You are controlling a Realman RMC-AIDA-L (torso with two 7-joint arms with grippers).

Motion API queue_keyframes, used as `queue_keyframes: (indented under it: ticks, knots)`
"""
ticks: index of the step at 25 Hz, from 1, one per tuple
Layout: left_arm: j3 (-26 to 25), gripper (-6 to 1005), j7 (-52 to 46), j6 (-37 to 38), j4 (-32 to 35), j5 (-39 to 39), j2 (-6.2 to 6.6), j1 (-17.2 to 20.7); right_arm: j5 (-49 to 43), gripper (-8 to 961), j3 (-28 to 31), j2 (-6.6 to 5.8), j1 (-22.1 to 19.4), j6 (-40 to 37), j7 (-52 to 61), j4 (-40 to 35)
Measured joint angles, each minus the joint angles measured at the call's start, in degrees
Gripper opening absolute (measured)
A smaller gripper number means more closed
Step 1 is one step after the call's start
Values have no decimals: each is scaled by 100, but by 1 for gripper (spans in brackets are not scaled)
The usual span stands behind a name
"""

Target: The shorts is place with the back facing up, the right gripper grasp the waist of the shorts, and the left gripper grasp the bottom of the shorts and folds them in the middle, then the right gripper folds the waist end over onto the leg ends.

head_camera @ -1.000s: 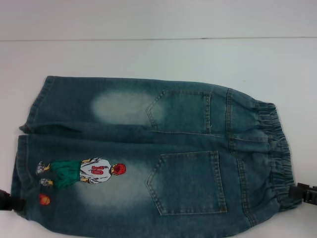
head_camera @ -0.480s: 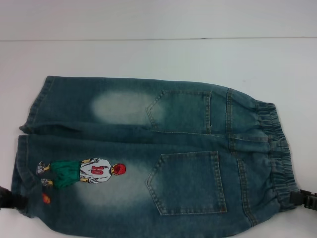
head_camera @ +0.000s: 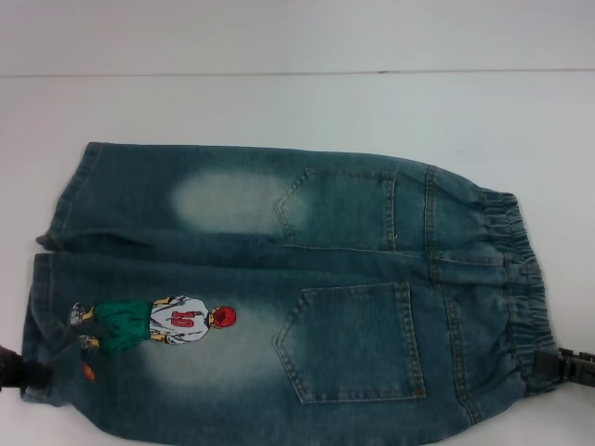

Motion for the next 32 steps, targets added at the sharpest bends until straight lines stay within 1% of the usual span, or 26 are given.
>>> queue_keyframes:
  ticks: [16,24,30,32]
  knots:
    - [0,48,-3,-13,-1,1,17,-34,0,849,-286,-5,33,-76,-13,40]
    - [0,48,-15,-21,-8,1,18,-45,28,844,-286,0,33,-104,-51,24]
    - [0,49,-23,-60,-20,1,18,-49,36,628,-253,2,37,-46,-35,-1]
    - [0,48,-24,-81,-51,1,18,-54,36,539,-252,1,44,-23,-33,-3]
